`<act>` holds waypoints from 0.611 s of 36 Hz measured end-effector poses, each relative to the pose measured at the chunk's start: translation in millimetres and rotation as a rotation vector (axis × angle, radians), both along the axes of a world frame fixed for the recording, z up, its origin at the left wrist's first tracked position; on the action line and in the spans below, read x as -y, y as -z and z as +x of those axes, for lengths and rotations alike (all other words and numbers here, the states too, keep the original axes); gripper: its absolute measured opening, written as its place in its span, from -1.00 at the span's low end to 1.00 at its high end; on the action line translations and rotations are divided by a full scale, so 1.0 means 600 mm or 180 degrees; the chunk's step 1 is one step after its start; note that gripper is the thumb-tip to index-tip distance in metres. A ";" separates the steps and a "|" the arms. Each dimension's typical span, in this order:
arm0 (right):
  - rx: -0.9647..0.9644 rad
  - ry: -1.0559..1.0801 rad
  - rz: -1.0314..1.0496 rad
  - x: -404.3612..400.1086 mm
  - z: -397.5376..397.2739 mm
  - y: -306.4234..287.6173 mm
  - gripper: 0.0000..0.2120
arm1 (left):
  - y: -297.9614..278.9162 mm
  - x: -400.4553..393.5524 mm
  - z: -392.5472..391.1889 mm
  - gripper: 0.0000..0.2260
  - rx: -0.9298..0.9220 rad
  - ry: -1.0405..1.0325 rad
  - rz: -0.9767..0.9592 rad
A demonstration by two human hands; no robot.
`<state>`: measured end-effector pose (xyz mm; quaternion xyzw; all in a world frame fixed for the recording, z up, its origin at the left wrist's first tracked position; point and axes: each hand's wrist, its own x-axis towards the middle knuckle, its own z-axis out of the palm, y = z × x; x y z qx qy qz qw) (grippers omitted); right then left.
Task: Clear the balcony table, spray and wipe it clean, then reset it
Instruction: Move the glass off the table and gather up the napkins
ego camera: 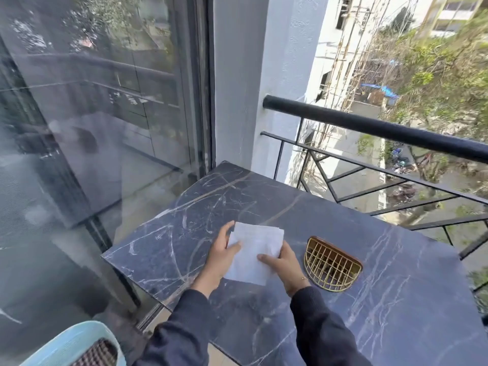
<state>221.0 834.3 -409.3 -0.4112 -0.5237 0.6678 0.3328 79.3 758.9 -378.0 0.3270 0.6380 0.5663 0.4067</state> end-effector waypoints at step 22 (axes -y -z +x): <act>0.1133 -0.0886 0.1032 0.094 0.070 0.035 -0.30 | 0.068 0.155 0.108 -0.53 -0.0632 -0.0711 -0.0501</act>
